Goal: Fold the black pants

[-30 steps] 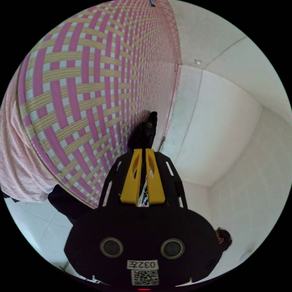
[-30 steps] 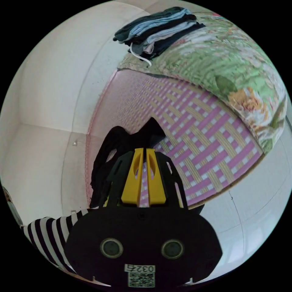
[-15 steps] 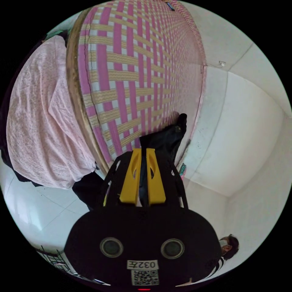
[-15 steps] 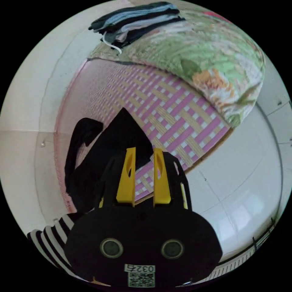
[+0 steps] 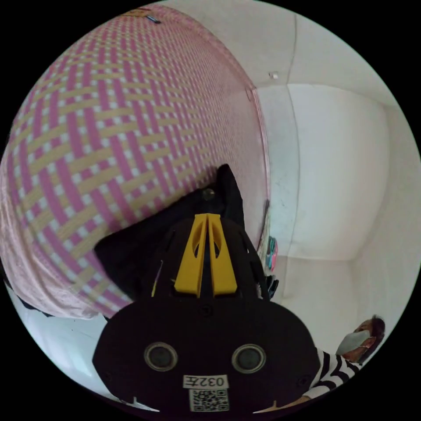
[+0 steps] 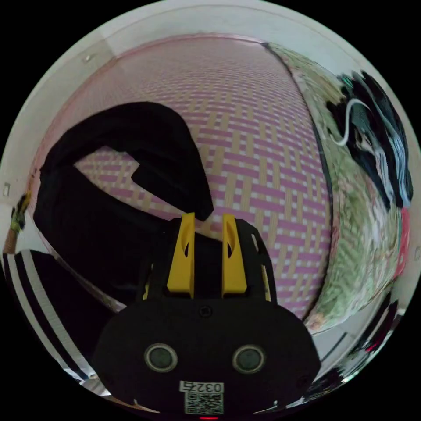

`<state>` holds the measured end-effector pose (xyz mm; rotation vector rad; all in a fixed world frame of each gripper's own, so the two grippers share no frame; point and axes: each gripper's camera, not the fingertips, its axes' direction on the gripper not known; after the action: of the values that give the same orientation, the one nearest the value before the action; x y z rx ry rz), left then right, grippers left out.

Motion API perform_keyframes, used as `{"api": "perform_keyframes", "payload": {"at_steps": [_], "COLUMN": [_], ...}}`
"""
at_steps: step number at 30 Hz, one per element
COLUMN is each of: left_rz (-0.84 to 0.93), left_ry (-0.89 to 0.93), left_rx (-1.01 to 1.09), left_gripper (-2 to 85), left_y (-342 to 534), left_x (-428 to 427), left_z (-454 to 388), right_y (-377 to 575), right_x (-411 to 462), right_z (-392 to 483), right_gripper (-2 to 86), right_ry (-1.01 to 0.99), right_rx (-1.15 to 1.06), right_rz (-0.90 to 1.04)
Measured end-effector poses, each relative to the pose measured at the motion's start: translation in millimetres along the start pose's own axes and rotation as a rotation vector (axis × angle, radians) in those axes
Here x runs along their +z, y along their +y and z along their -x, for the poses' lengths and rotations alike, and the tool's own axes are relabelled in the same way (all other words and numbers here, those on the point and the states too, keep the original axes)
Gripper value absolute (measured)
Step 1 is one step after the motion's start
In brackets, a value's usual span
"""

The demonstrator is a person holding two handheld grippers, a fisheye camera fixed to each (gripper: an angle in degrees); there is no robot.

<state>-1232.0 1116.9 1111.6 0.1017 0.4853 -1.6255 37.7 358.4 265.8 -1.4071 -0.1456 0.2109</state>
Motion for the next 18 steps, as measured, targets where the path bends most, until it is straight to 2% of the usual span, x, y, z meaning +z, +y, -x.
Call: {"api": "perform_keyframes", "payload": {"at_steps": [4,8,10,12,14,18], "left_rz": [0.143,0.226,0.259,0.291,0.327,0.347], "left_ry": [0.010,-0.017,-0.040,-0.113,-0.218,-0.188], "left_rx": [0.063,0.098,0.102,0.097,0.092,0.092], "left_gripper": [-0.9,-0.9,-0.9,-0.9,-0.9,-0.9], "left_y": [-16,-32,-39,-43,-47,-46], "left_x": [58,102,117,128,135,130], "left_z": [-45,-82,-94,-104,-113,-121], "right_y": [-28,-49,-60,-71,-79,-52], "right_x": [-1,-13,-27,-59,-126,-224], "right_z": [1,6,9,12,22,37], "right_gripper": [8.5,0.8,0.0,-0.4,-0.5,-0.6], "right_ry": [-0.018,-0.004,0.052,0.155,0.297,0.465], "right_rx": [-0.123,-0.212,-0.233,-0.227,-0.217,-0.173], "right_rz": [0.067,0.151,0.150,0.075,-0.122,-0.441]}}
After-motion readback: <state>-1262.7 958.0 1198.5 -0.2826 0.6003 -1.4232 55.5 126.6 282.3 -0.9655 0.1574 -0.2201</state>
